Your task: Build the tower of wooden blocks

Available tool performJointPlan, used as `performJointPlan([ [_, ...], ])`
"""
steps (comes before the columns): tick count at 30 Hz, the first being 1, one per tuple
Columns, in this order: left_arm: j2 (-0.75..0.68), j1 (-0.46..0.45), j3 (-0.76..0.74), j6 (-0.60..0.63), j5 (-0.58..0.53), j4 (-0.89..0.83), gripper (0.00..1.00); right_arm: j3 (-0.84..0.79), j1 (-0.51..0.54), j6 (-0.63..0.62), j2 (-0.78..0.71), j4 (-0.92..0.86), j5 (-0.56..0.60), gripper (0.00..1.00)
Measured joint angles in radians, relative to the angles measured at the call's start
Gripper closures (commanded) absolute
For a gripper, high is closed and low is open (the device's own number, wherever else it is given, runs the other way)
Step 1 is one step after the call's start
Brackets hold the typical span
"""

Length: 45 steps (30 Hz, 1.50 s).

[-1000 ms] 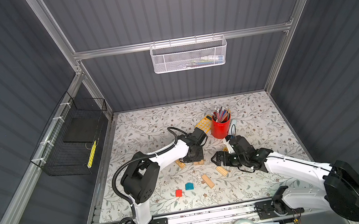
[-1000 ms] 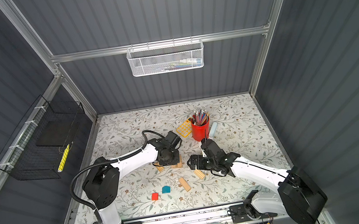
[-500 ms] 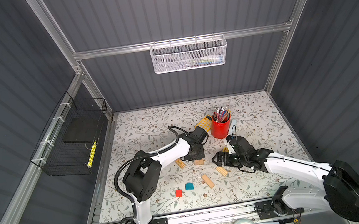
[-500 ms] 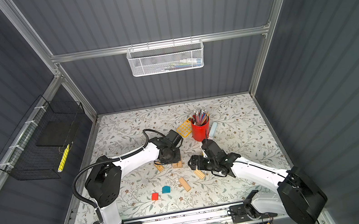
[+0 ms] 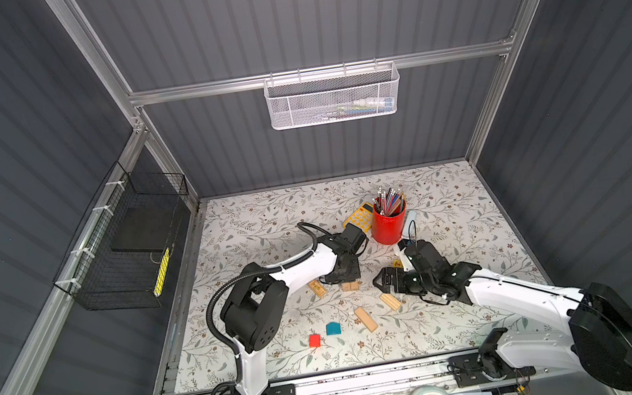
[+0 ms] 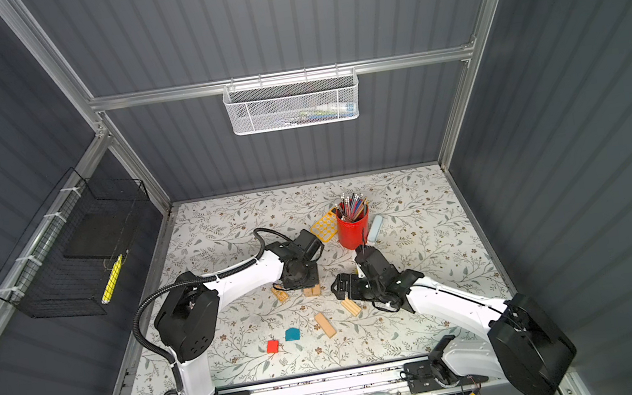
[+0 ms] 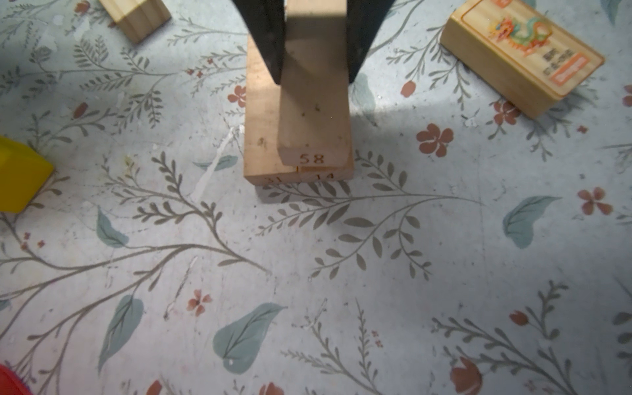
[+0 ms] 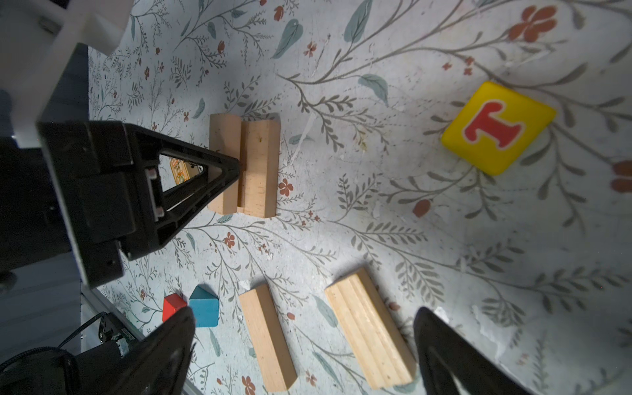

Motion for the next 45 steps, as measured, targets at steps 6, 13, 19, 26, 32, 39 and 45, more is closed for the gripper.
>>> performJointPlan([
  [6,0.008,0.0,0.0,0.0,0.001,0.0,0.91,-0.002,-0.003,0.0,0.0,0.005,-0.002,0.01],
  [13,0.008,0.0,0.0,0.0,0.002,0.001,0.86,-0.004,-0.003,0.0,0.0,0.006,-0.003,0.01],
  [19,0.008,0.0,0.0,0.0,0.005,0.003,0.82,-0.006,-0.003,0.0,0.0,0.007,-0.003,0.01],
  [26,0.008,0.0,0.0,0.0,0.008,0.003,0.75,-0.008,-0.005,0.0,0.0,0.01,-0.006,0.01],
  [32,0.008,0.0,0.0,0.0,0.008,0.003,0.71,-0.008,-0.005,0.0,0.0,0.012,-0.006,0.01],
  [39,0.008,0.0,0.0,0.0,0.008,0.003,0.67,-0.008,-0.006,0.0,0.0,0.012,-0.007,0.01],
  [45,0.008,0.0,0.0,0.0,0.008,0.003,0.65,-0.01,-0.009,0.001,0.0,0.013,-0.01,0.01],
])
